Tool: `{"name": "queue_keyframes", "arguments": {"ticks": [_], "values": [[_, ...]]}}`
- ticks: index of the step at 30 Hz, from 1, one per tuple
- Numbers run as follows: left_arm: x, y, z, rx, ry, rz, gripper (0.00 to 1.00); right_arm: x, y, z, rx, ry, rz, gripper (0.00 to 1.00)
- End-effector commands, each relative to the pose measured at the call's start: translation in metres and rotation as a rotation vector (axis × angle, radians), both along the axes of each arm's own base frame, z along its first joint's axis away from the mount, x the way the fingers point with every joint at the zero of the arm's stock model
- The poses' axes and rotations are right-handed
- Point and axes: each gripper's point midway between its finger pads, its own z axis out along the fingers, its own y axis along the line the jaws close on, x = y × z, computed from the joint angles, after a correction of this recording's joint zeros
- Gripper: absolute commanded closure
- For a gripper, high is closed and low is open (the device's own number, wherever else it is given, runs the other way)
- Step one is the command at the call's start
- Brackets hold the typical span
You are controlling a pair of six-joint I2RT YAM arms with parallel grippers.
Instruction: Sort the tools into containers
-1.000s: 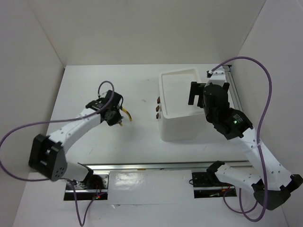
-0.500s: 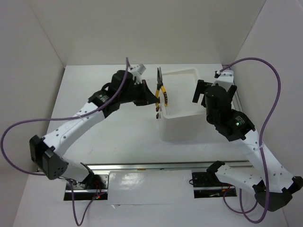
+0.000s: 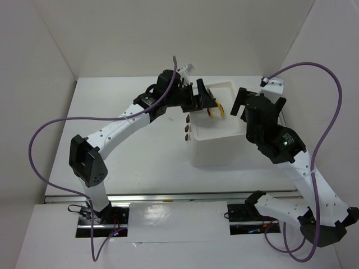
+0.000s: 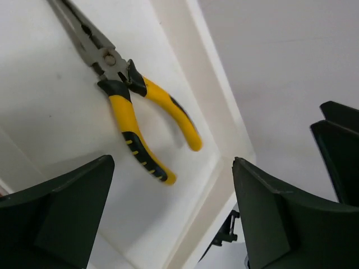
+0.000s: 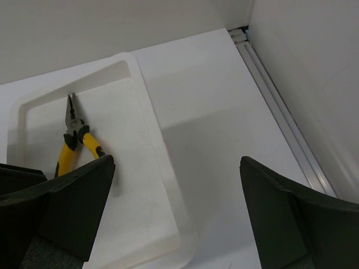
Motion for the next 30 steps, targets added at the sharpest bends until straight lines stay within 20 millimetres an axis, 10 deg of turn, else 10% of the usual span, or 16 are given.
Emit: {"name": "queue_keyframes", "arguments": {"ticks": [1, 6, 9, 15, 20, 30], "values": [[-0.002, -0.005, 0.012, -0.022, -0.015, -0.017, 0.0, -0.007, -0.008, 0.015, 0.005, -0.03, -0.029, 0.0], [-0.013, 0.023, 0.056, -0.036, -0.129, 0.056, 0.0, -0.01, -0.012, 0.025, -0.006, -0.038, -0.026, 0.0], [-0.033, 0.076, 0.08, 0.01, -0.213, 0.205, 0.0, -0.017, -0.012, 0.032, 0.014, -0.038, 0.0, 0.0], [-0.084, 0.22, 0.023, 0.304, -0.214, 0.579, 0.0, -0.051, -0.03, 0.04, 0.053, -0.047, 0.025, 0.0], [-0.16, 0.312, 0.026, 0.351, -0.279, 0.697, 0.0, -0.076, -0.051, 0.041, 0.047, -0.052, 0.001, 0.0], [-0.218, 0.369, 0.044, 0.296, -0.332, 0.769, 0.0, -0.094, -0.072, 0.019, 0.019, -0.04, -0.042, 0.0]]}}
